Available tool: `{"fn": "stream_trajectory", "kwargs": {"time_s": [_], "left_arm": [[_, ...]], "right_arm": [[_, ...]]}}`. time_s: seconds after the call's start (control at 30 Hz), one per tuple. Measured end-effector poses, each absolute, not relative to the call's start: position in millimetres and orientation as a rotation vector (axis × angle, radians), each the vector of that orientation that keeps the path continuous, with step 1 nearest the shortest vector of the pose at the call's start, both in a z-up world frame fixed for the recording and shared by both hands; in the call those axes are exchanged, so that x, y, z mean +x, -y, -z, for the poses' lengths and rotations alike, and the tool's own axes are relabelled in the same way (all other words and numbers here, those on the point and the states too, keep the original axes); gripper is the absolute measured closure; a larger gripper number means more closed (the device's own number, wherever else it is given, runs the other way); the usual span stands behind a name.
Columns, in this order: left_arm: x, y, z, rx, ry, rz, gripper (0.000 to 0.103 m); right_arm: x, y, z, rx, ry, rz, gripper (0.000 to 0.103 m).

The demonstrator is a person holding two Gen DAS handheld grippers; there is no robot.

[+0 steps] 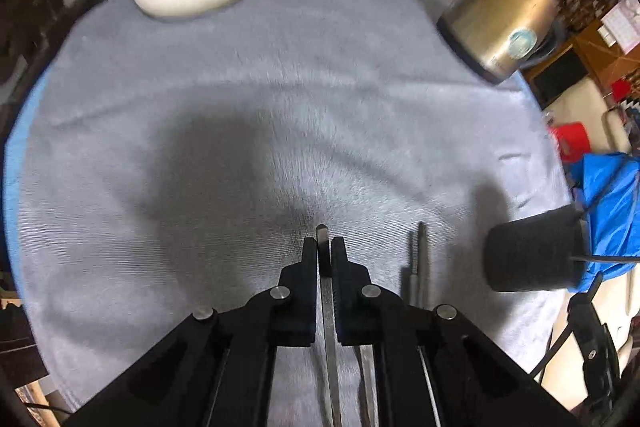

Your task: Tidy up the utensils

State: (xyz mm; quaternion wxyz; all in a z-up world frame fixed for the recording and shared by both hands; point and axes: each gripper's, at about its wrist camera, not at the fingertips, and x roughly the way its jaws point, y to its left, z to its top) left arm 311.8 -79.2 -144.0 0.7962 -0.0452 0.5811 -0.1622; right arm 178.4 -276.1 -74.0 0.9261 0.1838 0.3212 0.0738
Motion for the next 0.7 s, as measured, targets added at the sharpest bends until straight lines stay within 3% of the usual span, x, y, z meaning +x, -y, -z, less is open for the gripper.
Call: {"fn": "stream_trajectory", "kwargs": {"time_s": [0.27,0.7], "left_arm": [[266.5,49.5,61.3,-0.099,-1.047,0.358,0.097],[194.9,31.8,6.9,-0.108,-0.848,0.330,0.098]], "right_arm": [[131.9,293.0,24.7,0.409,-0.471,-0.176,0.097],[100.8,289.8,5.4,0.406,-0.390,-0.189,0.097]]}}
